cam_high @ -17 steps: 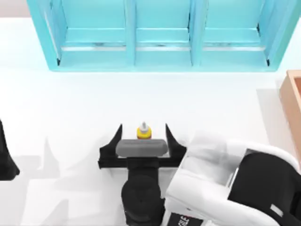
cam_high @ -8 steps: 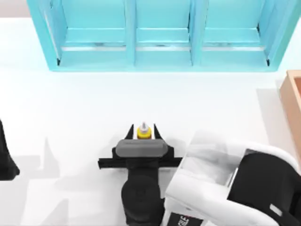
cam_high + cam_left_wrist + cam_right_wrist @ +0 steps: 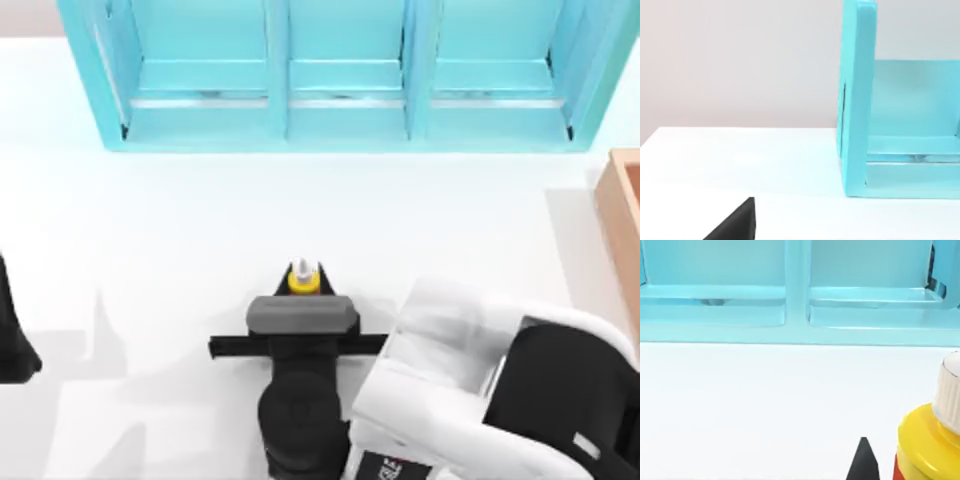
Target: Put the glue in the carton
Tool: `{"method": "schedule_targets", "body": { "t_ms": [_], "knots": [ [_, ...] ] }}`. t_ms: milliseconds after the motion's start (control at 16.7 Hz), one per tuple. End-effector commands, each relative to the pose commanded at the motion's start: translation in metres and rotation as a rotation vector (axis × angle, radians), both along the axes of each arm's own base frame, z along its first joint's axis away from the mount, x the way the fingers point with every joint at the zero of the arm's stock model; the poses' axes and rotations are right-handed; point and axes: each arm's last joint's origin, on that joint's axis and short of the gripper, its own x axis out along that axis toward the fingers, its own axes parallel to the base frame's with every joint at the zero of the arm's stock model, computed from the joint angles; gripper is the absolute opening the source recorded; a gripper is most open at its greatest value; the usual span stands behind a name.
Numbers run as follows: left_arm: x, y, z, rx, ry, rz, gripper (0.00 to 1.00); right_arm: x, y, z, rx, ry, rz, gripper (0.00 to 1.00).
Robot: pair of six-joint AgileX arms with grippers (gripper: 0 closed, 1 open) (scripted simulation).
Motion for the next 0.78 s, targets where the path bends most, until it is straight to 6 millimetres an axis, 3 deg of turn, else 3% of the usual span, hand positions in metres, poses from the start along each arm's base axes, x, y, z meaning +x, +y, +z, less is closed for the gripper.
{"method": "schedule_targets", "body": {
  "t_ms": [420, 540, 780],
  "knots": [
    [0.0, 0.0, 0.0, 0.0, 0.0, 0.0, 1.0, -0.001, 0.001, 0.005, -0.001, 0.001, 0.003, 0.0],
    [0.0, 0.0, 0.0, 0.0, 0.0, 0.0, 1.0, 0.0, 0.002, 0.02, -0.003, 0.003, 0.006, 0.0],
    [0.0, 0.0, 0.0, 0.0, 0.0, 0.0, 1.0, 0.001, 0.003, 0.068, 0.002, -0.001, 0.003, 0.0]
  ]
}}
